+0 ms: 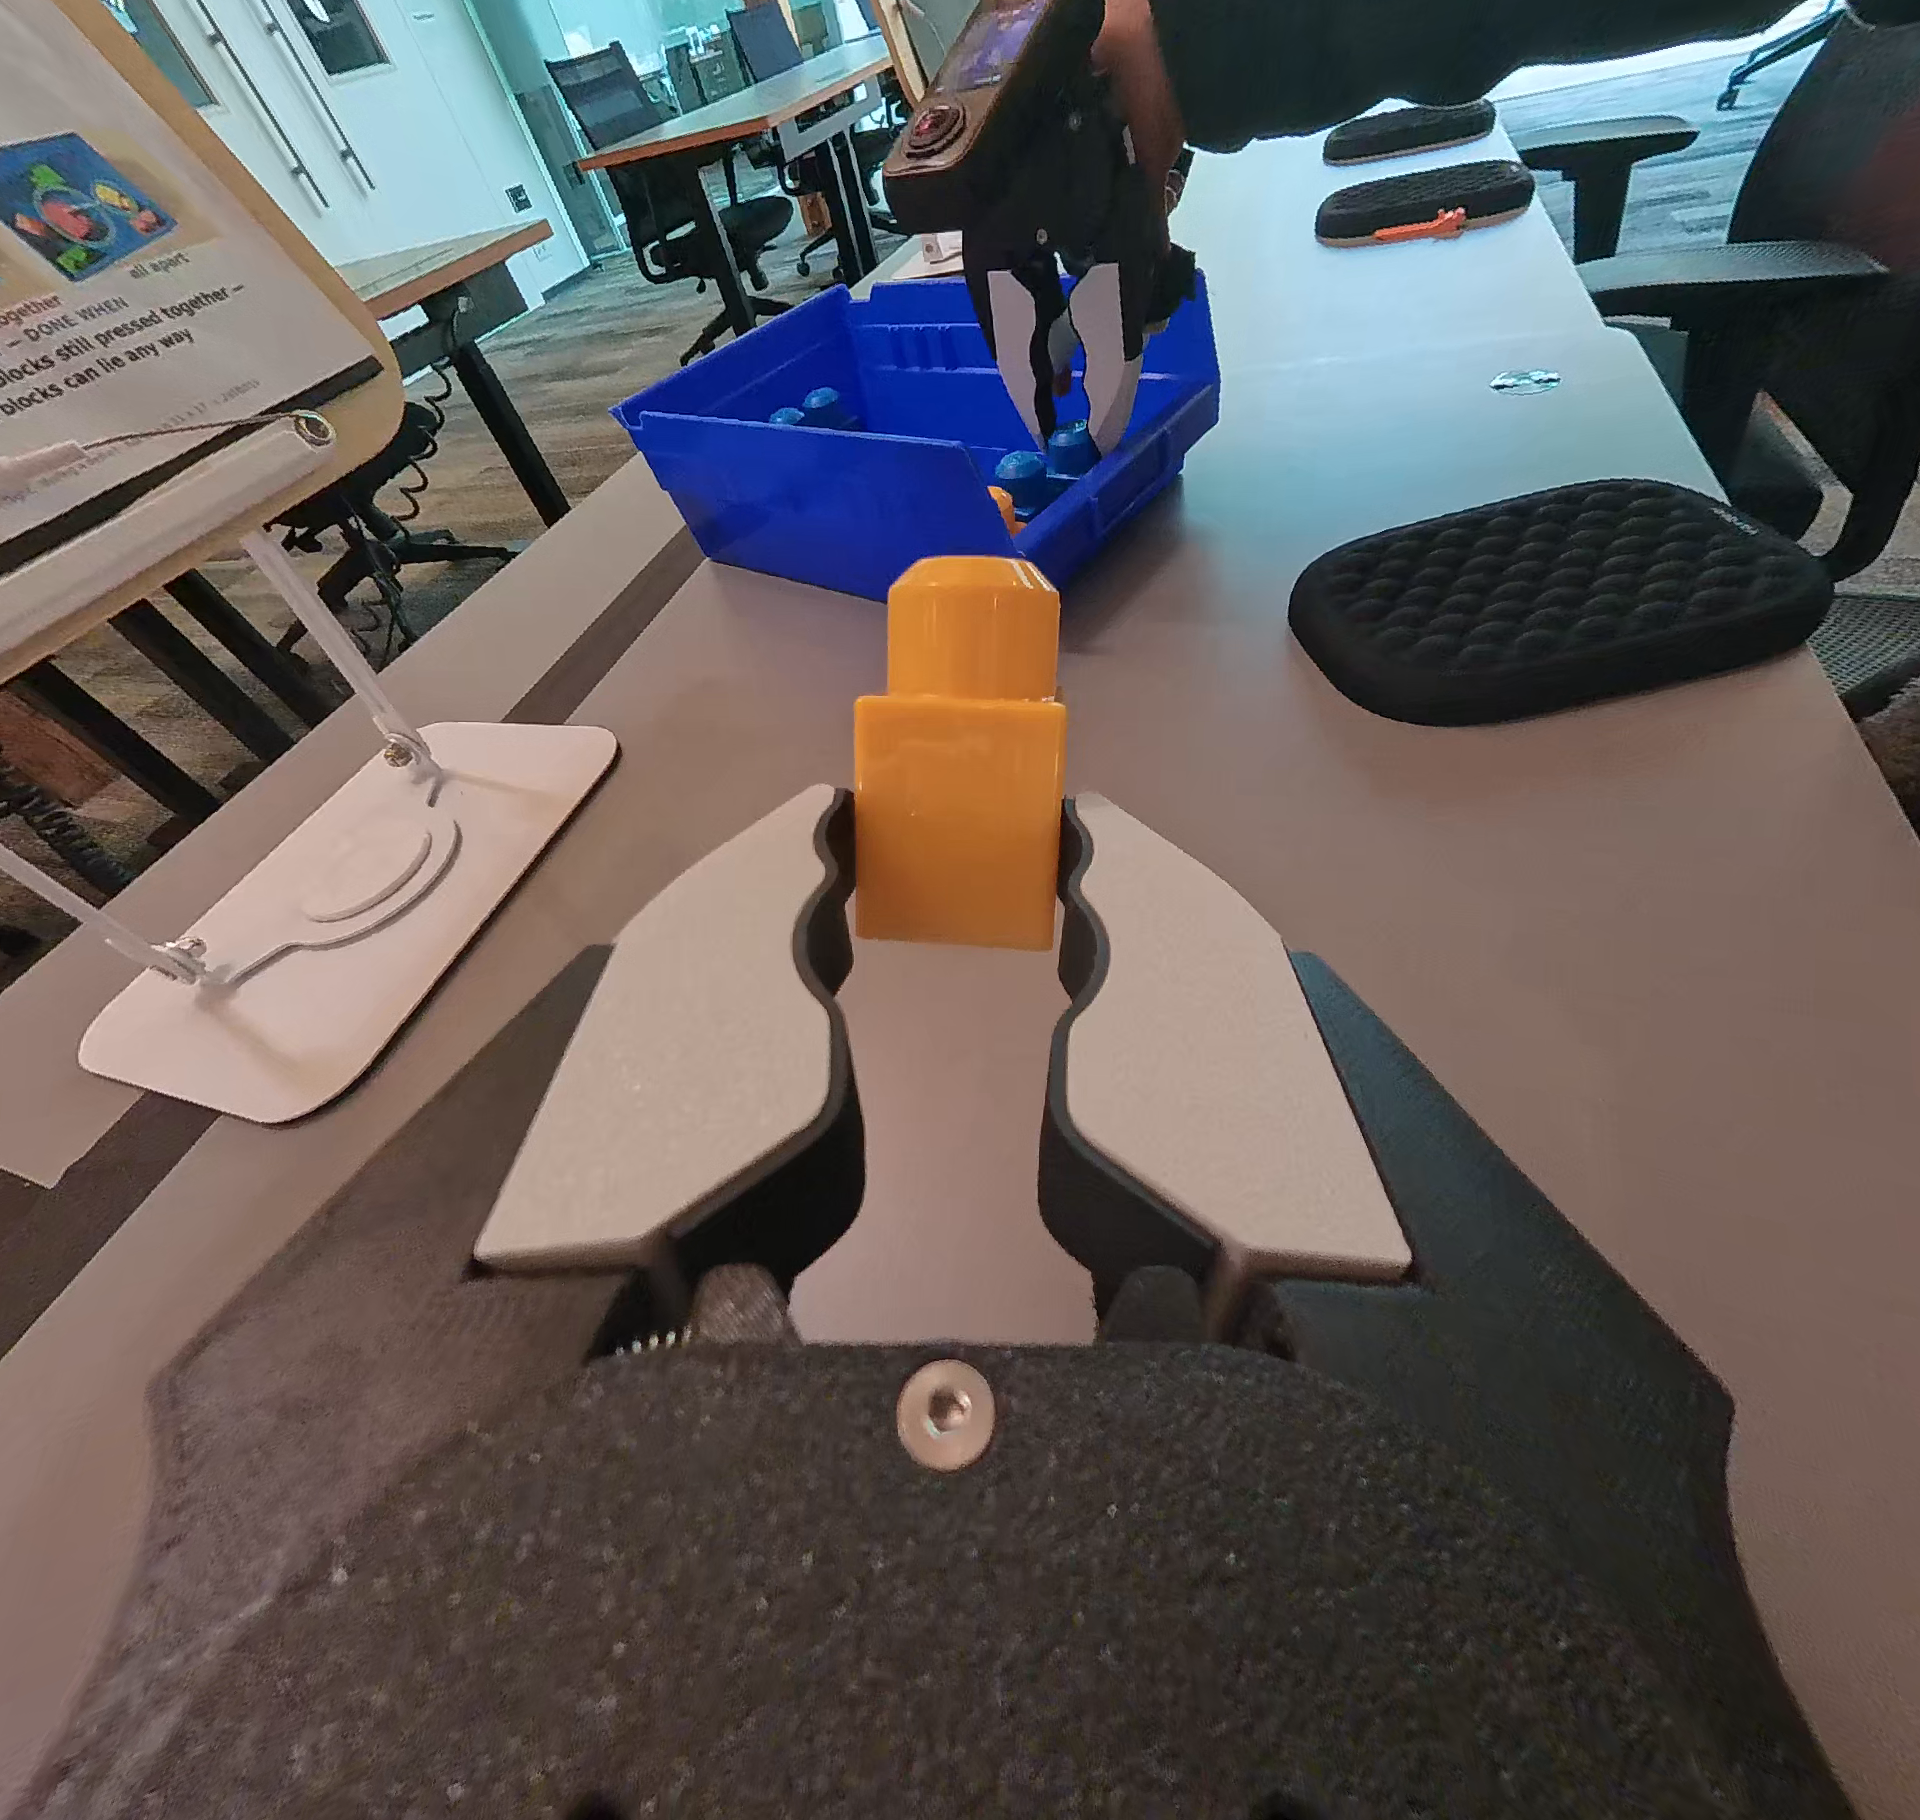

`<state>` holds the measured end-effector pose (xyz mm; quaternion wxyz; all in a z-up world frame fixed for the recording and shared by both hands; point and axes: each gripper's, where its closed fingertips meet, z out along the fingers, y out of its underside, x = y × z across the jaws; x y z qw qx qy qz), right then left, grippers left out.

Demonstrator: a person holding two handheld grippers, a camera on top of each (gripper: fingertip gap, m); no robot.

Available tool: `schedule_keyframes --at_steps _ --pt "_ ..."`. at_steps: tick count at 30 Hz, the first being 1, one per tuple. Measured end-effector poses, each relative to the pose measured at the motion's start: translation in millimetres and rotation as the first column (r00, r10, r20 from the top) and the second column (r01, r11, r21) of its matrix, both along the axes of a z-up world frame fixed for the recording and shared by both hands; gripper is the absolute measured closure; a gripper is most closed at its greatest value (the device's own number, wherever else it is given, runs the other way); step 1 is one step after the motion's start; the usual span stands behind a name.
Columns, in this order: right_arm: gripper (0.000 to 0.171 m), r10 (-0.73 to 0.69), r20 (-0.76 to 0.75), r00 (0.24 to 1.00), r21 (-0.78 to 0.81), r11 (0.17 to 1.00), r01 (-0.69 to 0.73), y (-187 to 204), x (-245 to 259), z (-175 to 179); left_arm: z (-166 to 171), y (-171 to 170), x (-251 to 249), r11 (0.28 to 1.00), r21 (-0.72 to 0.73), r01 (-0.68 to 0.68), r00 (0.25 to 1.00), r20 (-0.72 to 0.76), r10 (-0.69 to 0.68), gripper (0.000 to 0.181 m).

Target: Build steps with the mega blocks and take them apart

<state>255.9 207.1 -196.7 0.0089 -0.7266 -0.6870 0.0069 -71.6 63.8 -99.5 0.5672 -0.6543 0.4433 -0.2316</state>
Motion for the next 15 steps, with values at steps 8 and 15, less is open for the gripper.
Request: schedule_keyframes --at_steps 8,15 --pt "0.129 -0.05 -0.071 0.996 0.025 0.998 0.052 5 -11 14 -1 0 1 1.0 0.0 0.001 1.0 -0.004 -0.001 0.144" --pt "0.13 -0.07 -0.135 0.988 0.041 0.996 0.076 12 -36 6 -2 0 2 1.0 -0.002 0.001 1.0 -0.008 -0.001 0.144"
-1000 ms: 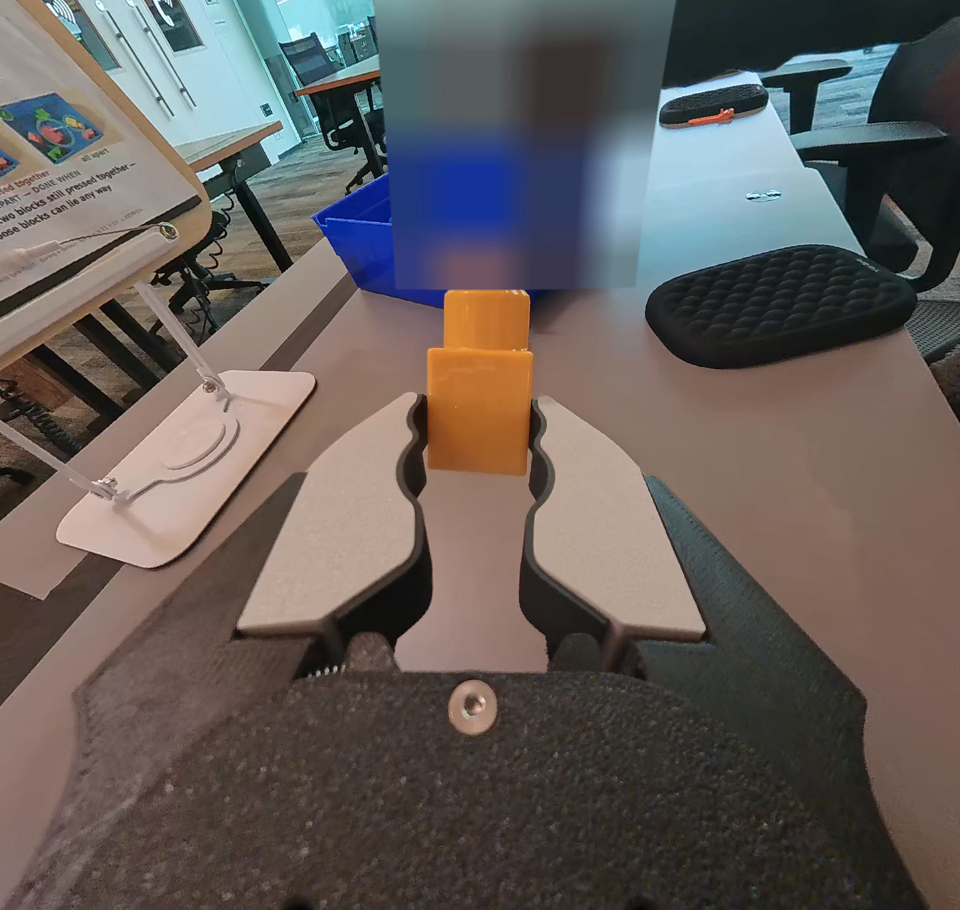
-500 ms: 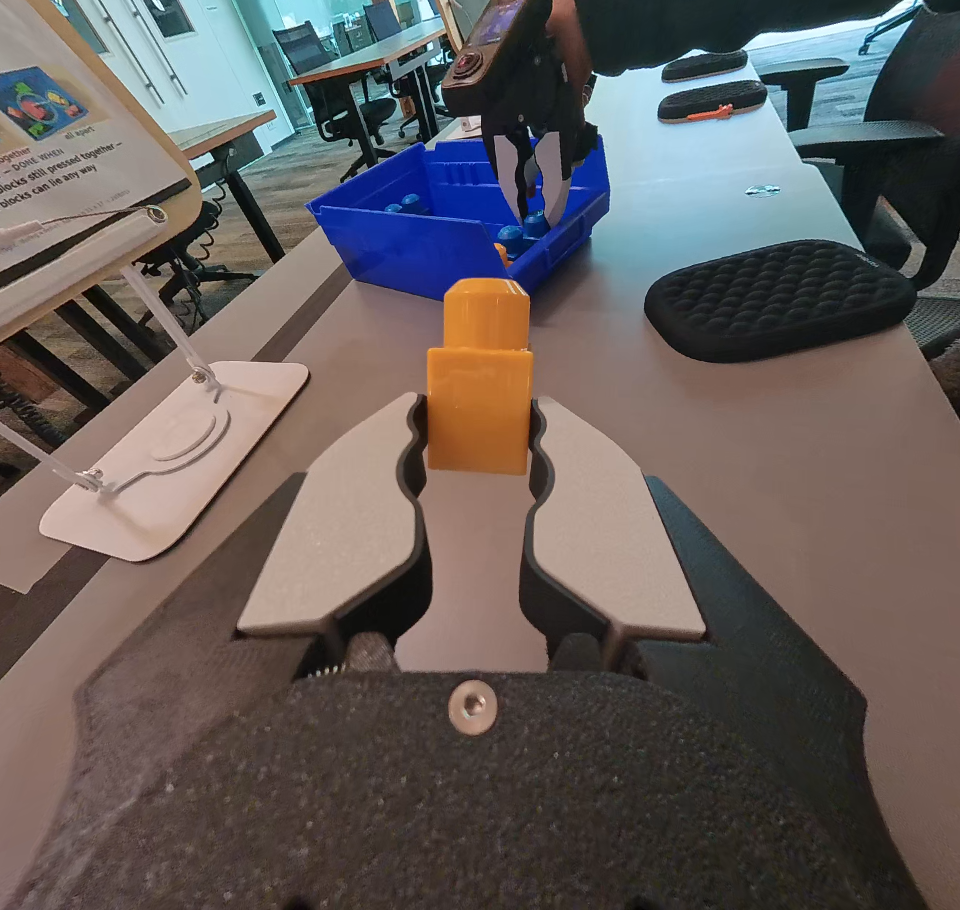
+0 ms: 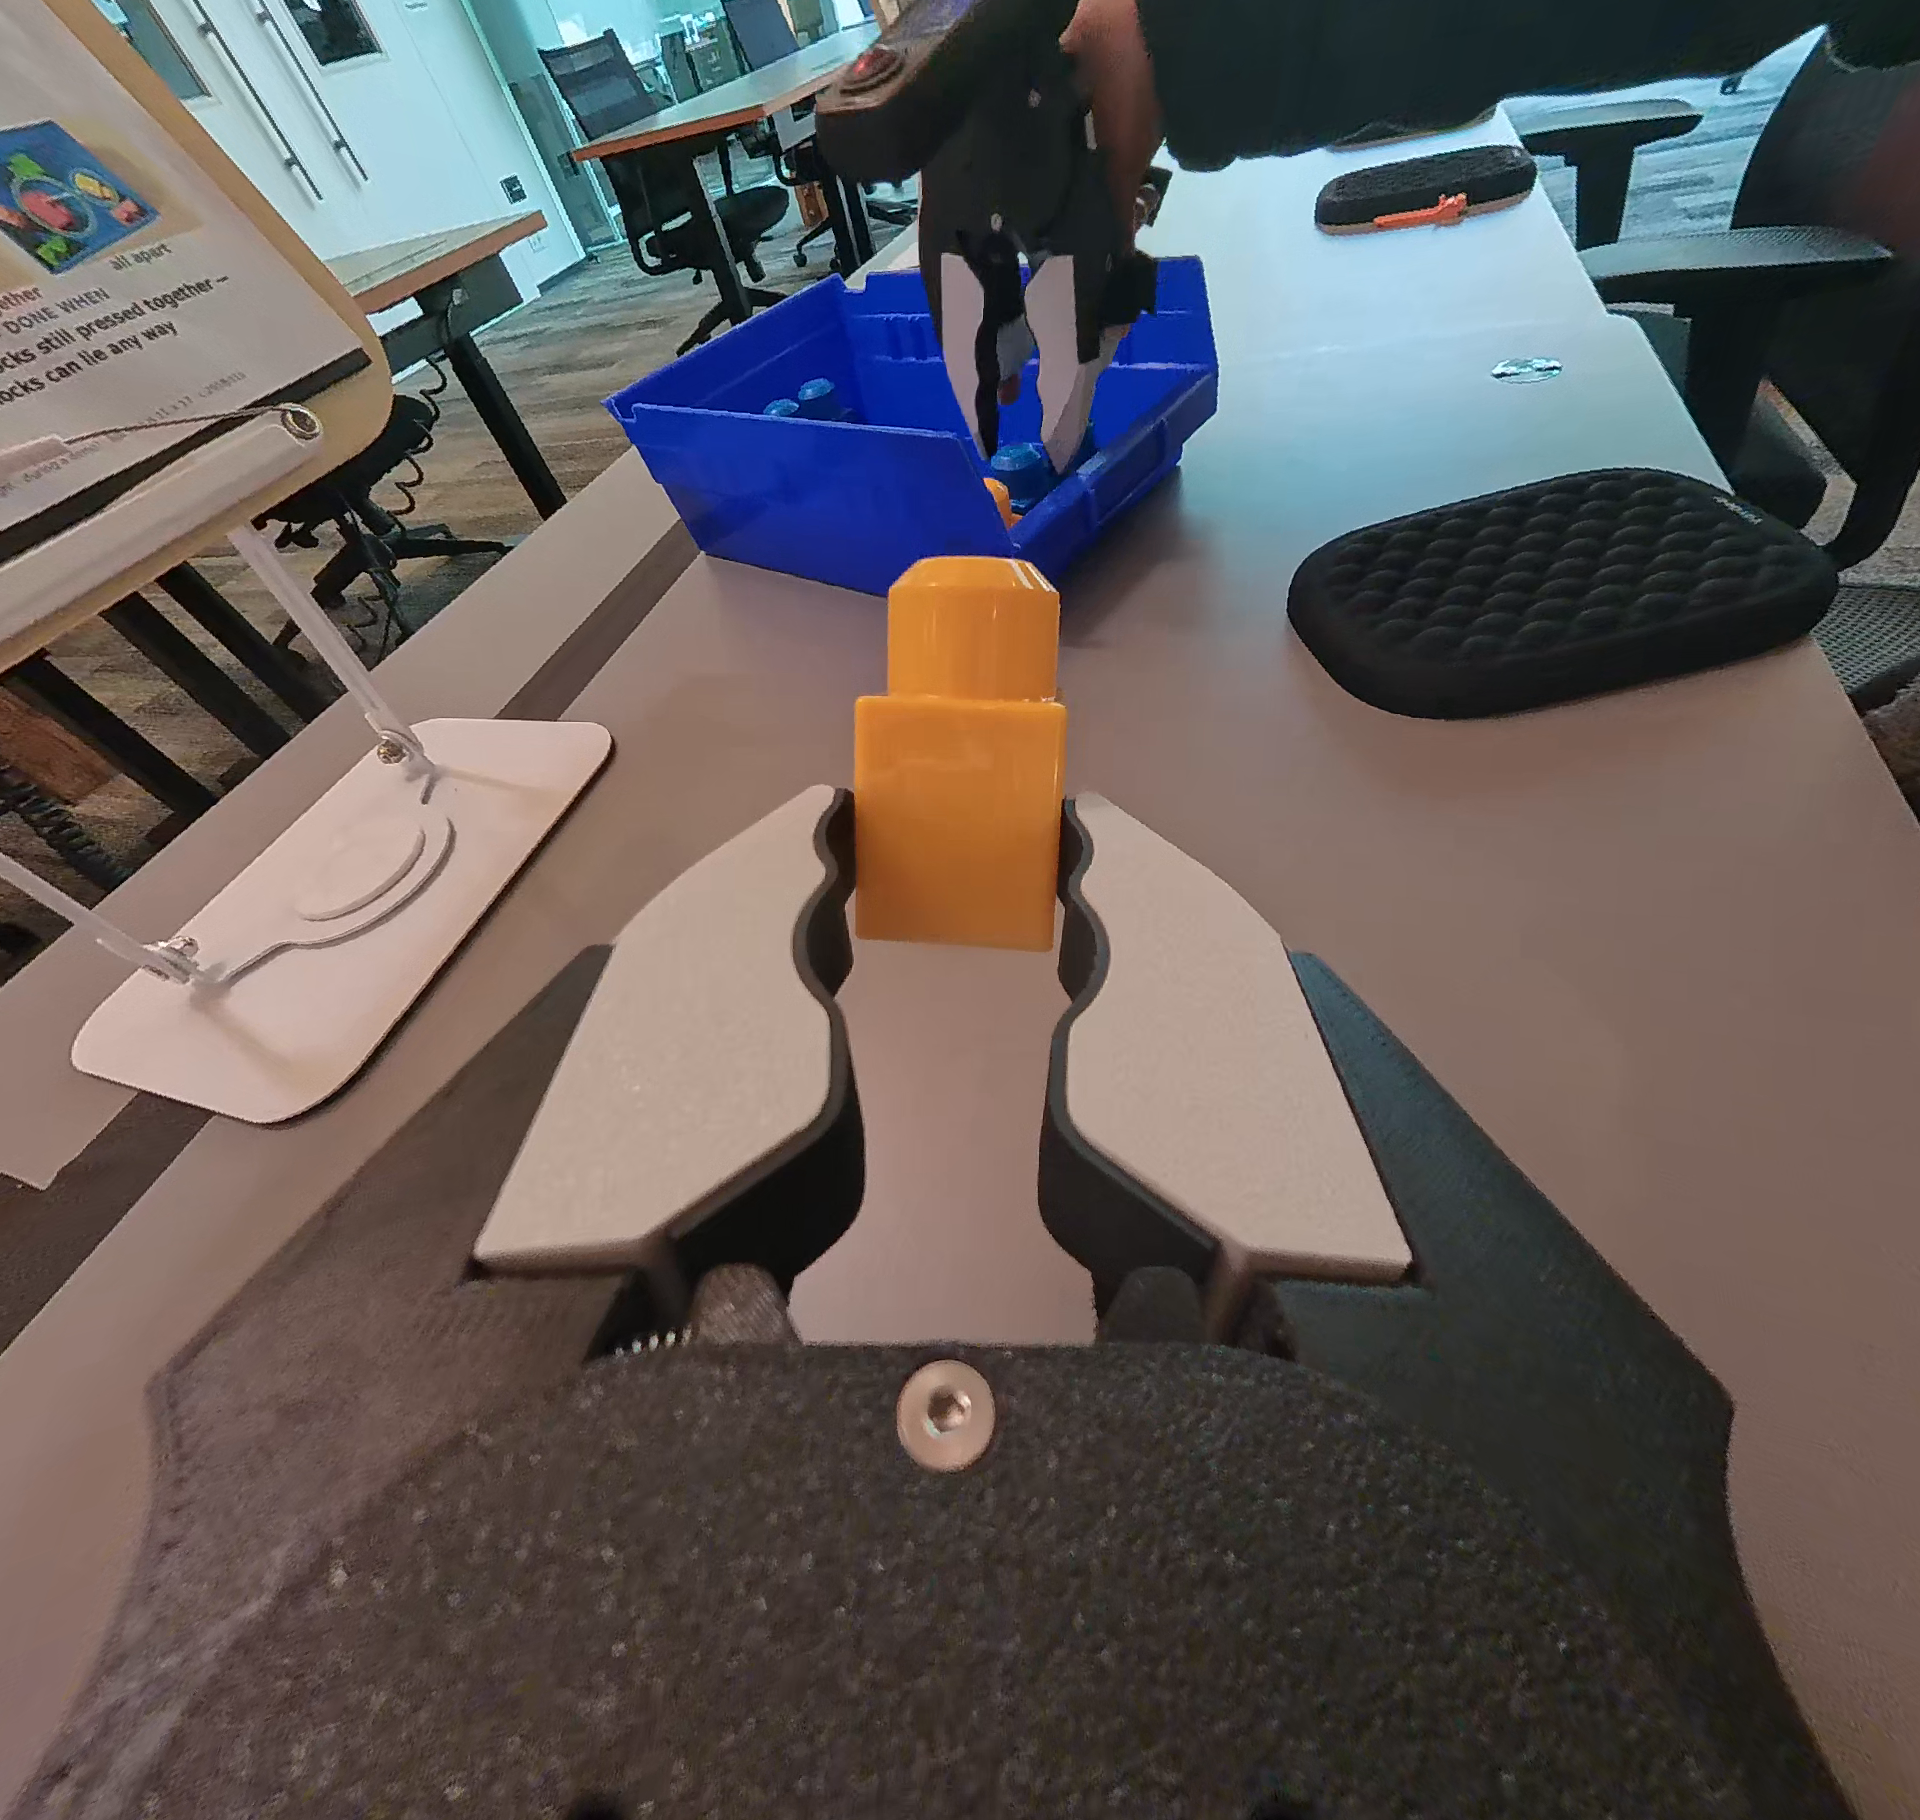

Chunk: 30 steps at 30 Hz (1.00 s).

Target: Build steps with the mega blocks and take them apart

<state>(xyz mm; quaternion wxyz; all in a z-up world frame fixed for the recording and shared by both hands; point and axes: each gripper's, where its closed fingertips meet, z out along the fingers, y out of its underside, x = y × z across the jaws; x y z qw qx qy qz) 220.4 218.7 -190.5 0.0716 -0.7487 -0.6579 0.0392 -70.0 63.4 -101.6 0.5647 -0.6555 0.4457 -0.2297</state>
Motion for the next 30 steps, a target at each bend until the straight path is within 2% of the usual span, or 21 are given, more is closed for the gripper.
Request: schedule_keyframes --at_steps 3,10,13,16,20,25,30 --pt "0.142 0.018 -0.003 1.0 -0.011 1.0 -0.018 -1 -5 -5 -1 0 -1 1.0 -0.004 -0.002 1.0 0.002 0.002 0.144" --pt "0.142 0.04 -0.018 0.999 -0.057 0.998 -0.041 -9 -7 -4 -1 0 1 1.0 -0.028 0.001 1.0 0.016 0.0 0.144" --pt "0.136 0.026 -0.038 0.999 -0.051 0.998 -0.028 -7 -7 -1 -1 0 1 1.0 -0.025 0.001 1.0 0.018 0.0 0.144" --pt "0.132 0.021 -0.093 0.995 -0.011 1.0 -0.022 -5 -15 13 -1 0 1 1.0 -0.025 0.003 1.0 0.019 -0.002 0.144" --pt "0.132 0.079 -0.167 0.983 0.127 0.99 -0.058 -9 -41 47 -2 -1 3 1.0 -0.028 0.008 1.0 0.017 -0.008 0.144" --pt "0.132 0.23 -0.28 0.932 0.211 0.962 -0.173 -48 -95 76 -4 -3 9 0.999 -0.028 0.025 1.0 0.02 -0.024 0.144" --pt "0.132 0.369 -0.441 0.818 0.217 0.928 -0.302 -109 -162 88 0 -9 22 0.997 -0.038 0.072 0.993 0.091 -0.068 0.144"
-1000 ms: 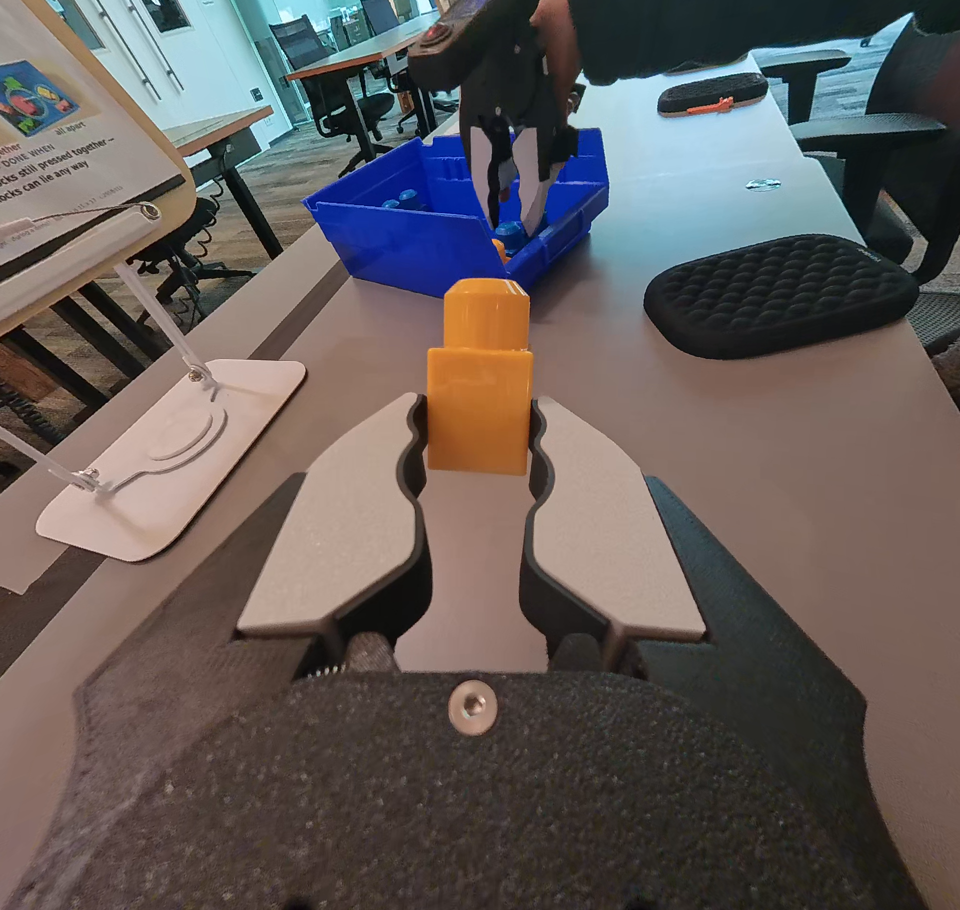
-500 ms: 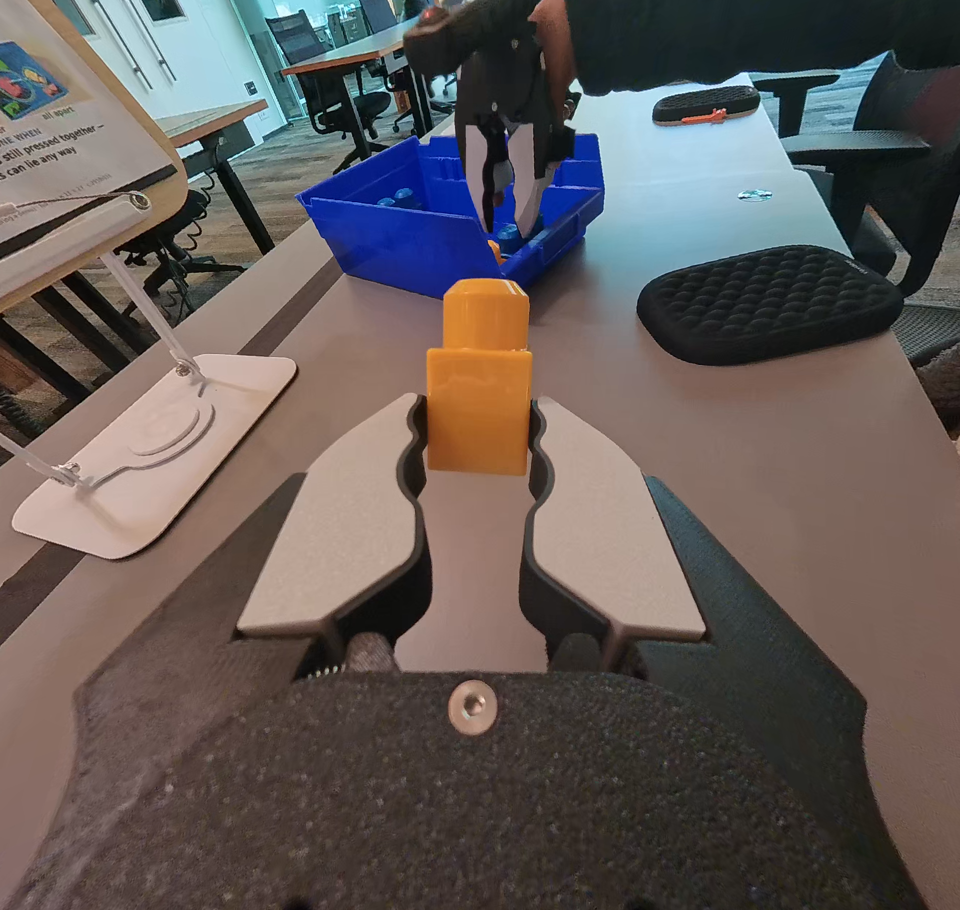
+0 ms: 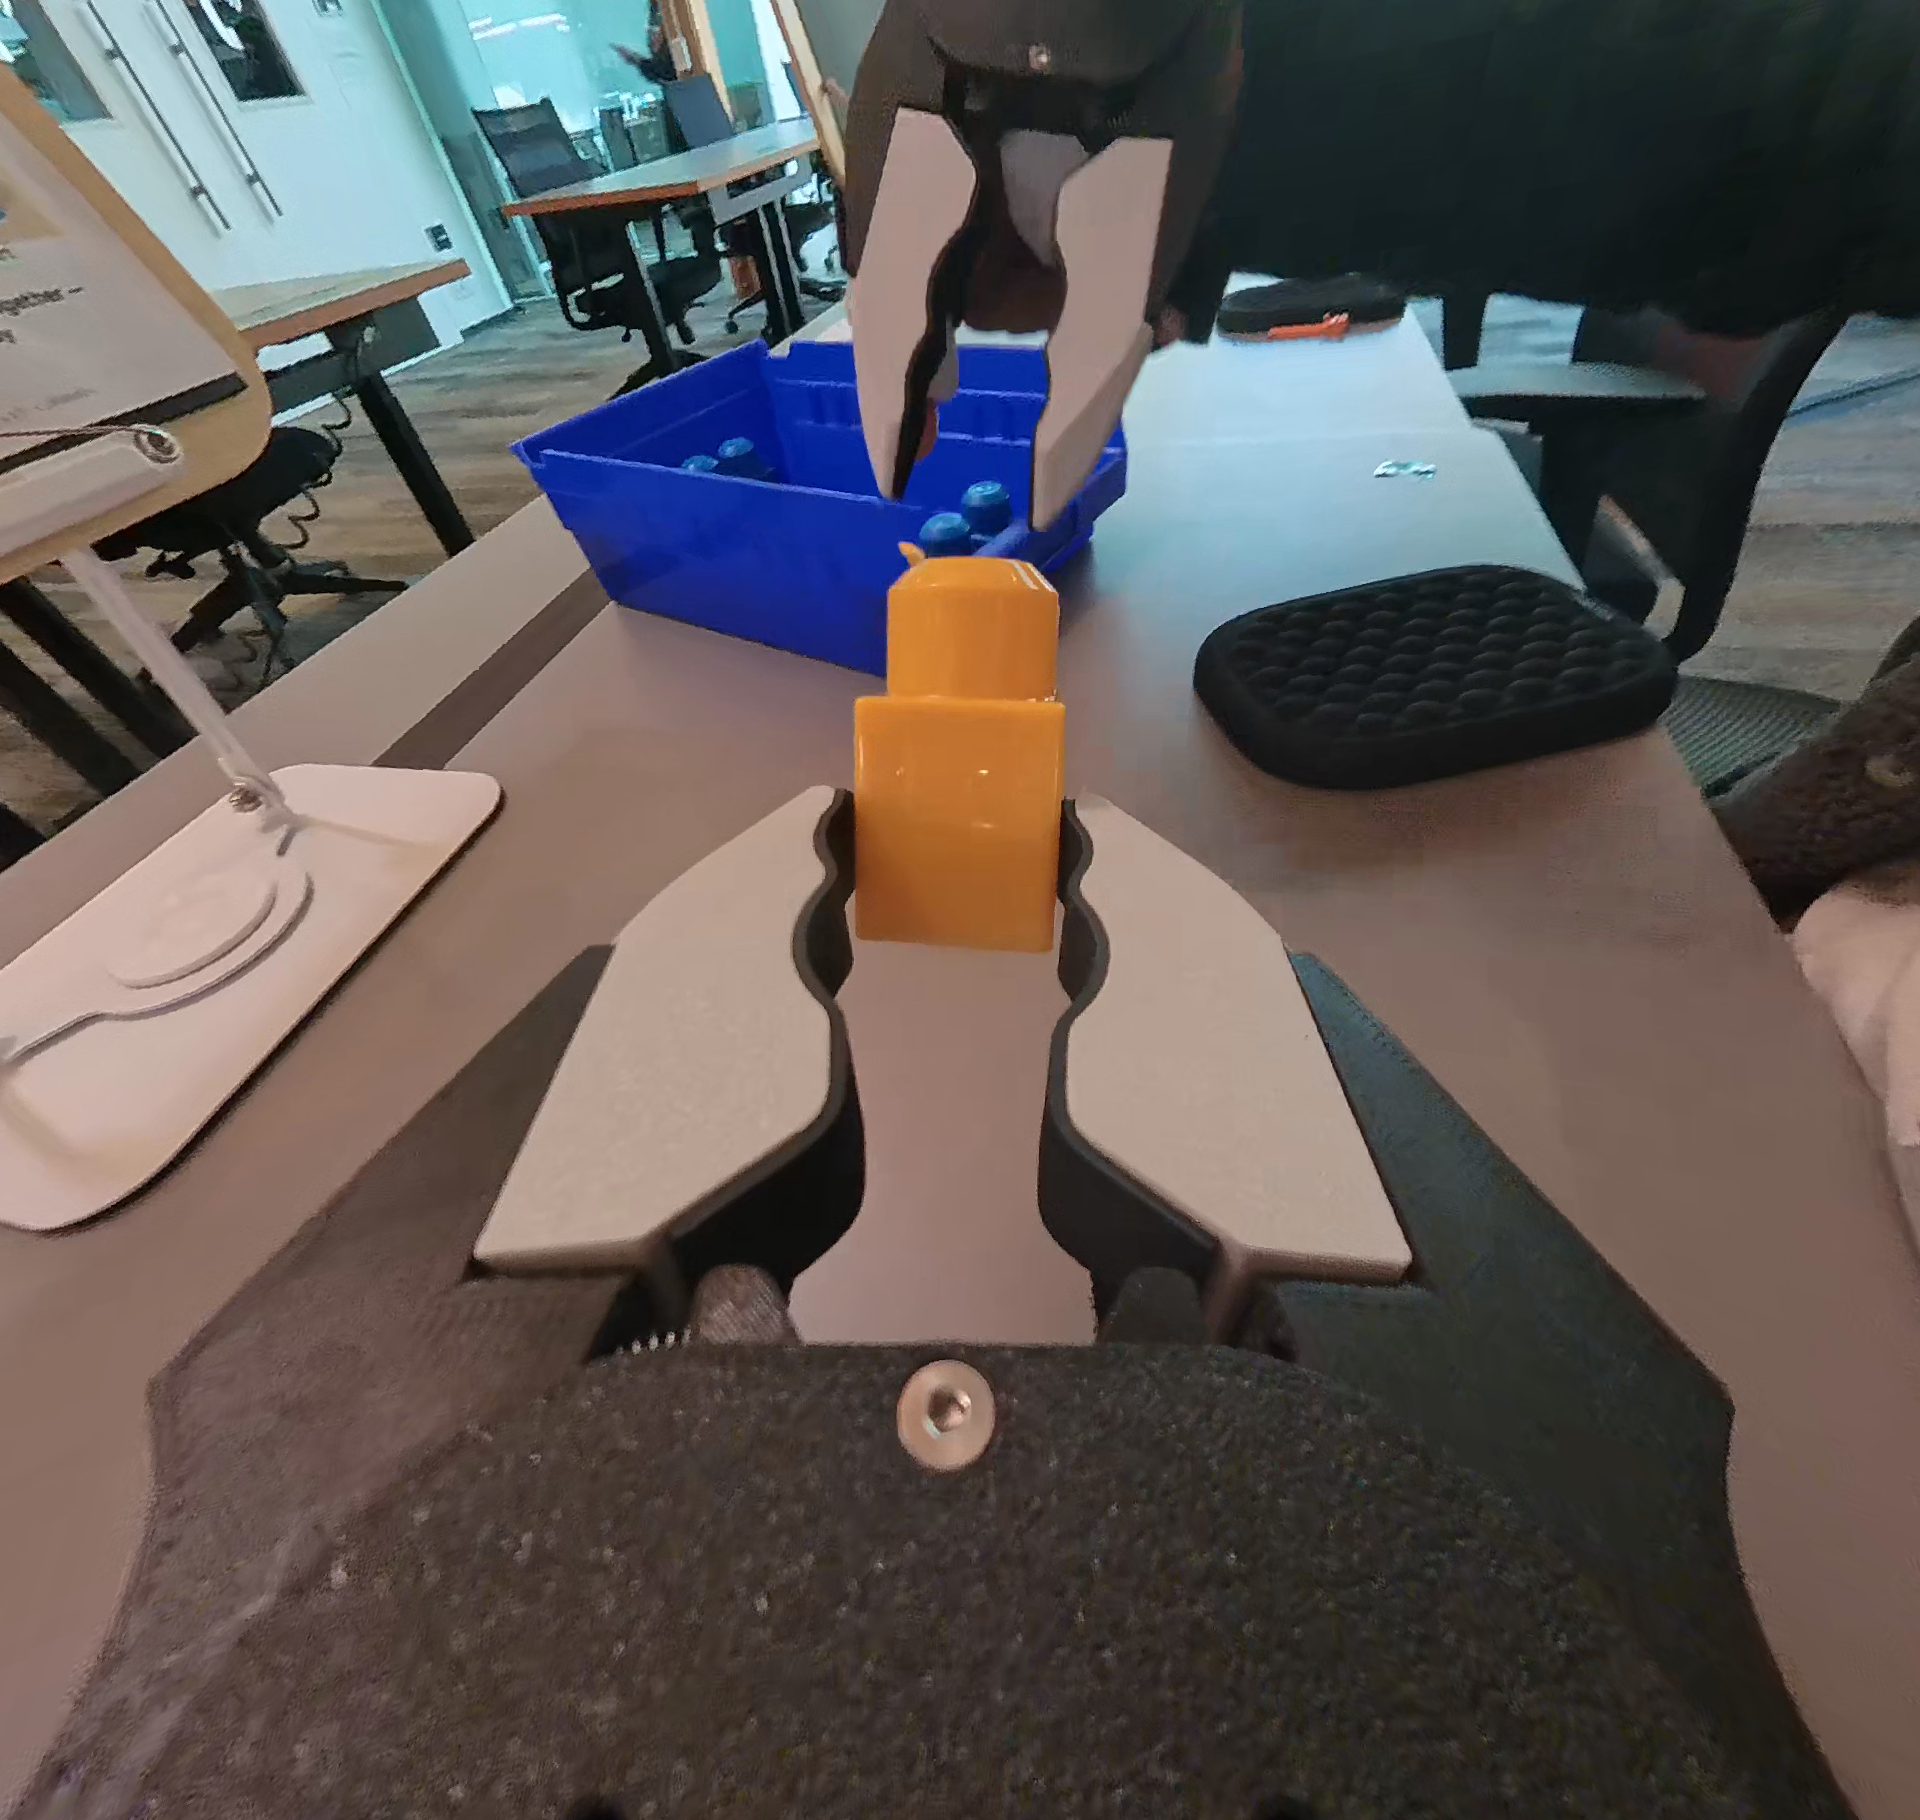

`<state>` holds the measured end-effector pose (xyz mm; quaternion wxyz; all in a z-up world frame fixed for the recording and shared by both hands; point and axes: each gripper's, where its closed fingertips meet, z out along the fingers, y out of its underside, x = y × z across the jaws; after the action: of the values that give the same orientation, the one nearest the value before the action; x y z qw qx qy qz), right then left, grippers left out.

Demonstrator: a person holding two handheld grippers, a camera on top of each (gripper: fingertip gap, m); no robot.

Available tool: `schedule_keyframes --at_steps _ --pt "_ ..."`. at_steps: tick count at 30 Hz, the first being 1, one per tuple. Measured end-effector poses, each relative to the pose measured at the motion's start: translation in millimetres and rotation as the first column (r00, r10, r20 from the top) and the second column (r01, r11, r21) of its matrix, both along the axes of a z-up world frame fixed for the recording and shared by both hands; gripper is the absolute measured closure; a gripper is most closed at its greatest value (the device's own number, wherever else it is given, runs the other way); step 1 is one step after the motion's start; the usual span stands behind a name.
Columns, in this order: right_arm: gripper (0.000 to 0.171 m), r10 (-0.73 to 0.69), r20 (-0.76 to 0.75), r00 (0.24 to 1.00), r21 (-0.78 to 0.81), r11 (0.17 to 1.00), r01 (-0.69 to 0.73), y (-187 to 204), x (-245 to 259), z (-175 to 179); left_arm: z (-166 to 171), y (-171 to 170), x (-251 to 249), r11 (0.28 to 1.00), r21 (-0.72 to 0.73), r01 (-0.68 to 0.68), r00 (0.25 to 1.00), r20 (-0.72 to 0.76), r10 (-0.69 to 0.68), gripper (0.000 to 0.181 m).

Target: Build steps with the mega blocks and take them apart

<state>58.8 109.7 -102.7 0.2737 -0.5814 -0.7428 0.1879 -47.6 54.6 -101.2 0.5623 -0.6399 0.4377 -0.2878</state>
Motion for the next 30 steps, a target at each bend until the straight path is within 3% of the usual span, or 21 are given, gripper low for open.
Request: schedule_keyframes --at_steps 5,12,24,30 --pt "0.131 0.099 -0.132 0.986 -0.04 0.994 -0.105 -43 -48 6 0 -4 7 0.999 -0.017 0.029 0.999 0.026 -0.029 0.144" --pt "0.139 0.152 -0.185 0.971 -0.03 0.987 -0.16 -57 -75 4 -2 -6 9 0.999 -0.022 0.042 0.999 0.021 -0.041 0.144" --pt "0.142 0.158 -0.164 0.974 -0.078 0.982 -0.173 -61 -65 2 -5 -9 17 0.998 -0.018 0.062 0.998 0.022 -0.062 0.144" --pt "0.142 0.098 -0.159 0.982 -0.032 0.994 -0.104 -32 -39 32 2 1 5 1.0 0.008 -0.006 0.999 0.043 0.006 0.146"
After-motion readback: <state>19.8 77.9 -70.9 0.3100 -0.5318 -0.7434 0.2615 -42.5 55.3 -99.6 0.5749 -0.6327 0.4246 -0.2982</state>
